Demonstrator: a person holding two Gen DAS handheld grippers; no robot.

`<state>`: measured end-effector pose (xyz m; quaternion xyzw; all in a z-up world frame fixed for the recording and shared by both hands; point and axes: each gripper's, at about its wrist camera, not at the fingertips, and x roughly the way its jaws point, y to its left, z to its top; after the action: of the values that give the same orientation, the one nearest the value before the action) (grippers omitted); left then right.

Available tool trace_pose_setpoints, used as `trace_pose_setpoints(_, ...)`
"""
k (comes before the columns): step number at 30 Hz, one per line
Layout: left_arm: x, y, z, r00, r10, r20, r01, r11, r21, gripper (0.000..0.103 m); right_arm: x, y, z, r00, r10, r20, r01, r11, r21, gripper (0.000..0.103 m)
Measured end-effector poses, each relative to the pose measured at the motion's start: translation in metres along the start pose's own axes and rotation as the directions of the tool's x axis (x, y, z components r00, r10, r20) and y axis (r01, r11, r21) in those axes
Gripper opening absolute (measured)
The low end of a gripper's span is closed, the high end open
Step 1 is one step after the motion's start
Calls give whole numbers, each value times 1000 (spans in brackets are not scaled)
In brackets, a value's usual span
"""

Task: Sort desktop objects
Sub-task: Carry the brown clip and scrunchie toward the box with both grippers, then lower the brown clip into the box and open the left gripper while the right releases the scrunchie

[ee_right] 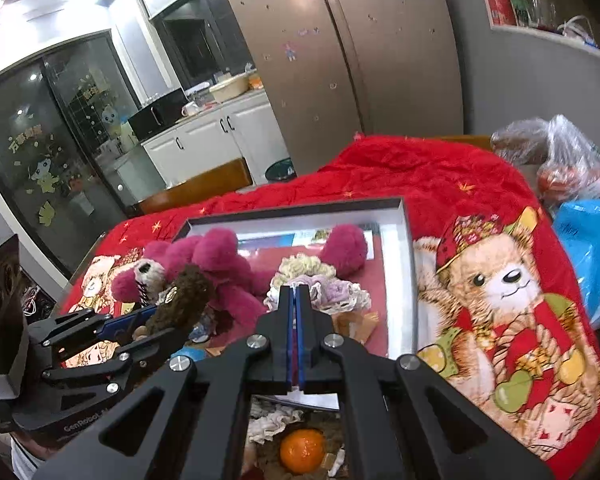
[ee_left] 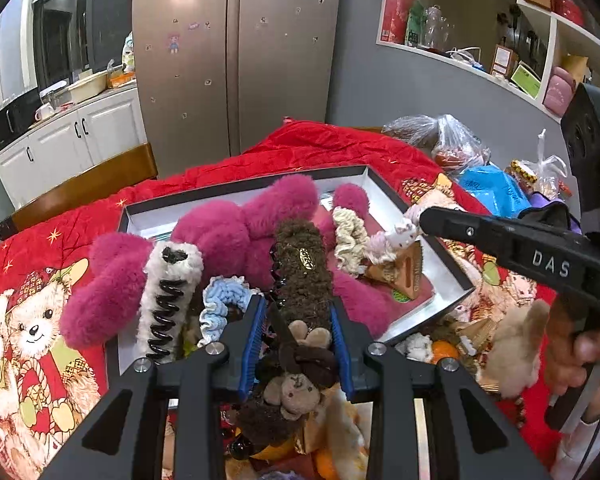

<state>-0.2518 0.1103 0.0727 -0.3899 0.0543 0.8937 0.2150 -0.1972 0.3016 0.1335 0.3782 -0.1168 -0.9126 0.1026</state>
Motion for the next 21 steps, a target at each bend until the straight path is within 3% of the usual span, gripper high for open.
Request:
trace_pose_setpoints(6,11,3,-1,1000,0,-17,0,1000,-1,32,8,12,-7,998,-69,-3,69,996,-51,2)
trace_pose_setpoints(13,19,4,-4,999,11,-34,-11,1000,-4,36,8,4,-6,1000,-23,-9,23,1000,-5,2)
trace_pose_setpoints(14,19,4,-4,1000,9,-30,-10,1000,-3,40,8,3,-5,999,-33,-7,33,999,-9,2)
trace_pose_setpoints(17,11,3,-3,1000,10,13,-10,1000,21,69,4,3,-4,999,-31,21,31,999,-8,5)
trace_pose_setpoints(19,2,5,-1,997,7,71,-8,1000,18,76,-2,5,-1,999,-27,40,28,1000,-15,28)
trace_pose_setpoints(20,-2,6,0,995,-2,96,1,1000,10,80,-6,5,0,998,-31,57,32,999,-18,66)
trace_pose_setpoints(21,-7,8,0,992,-8,125,8,1000,-3,82,-13,6,0,995,-27,95,28,1000,-11,94)
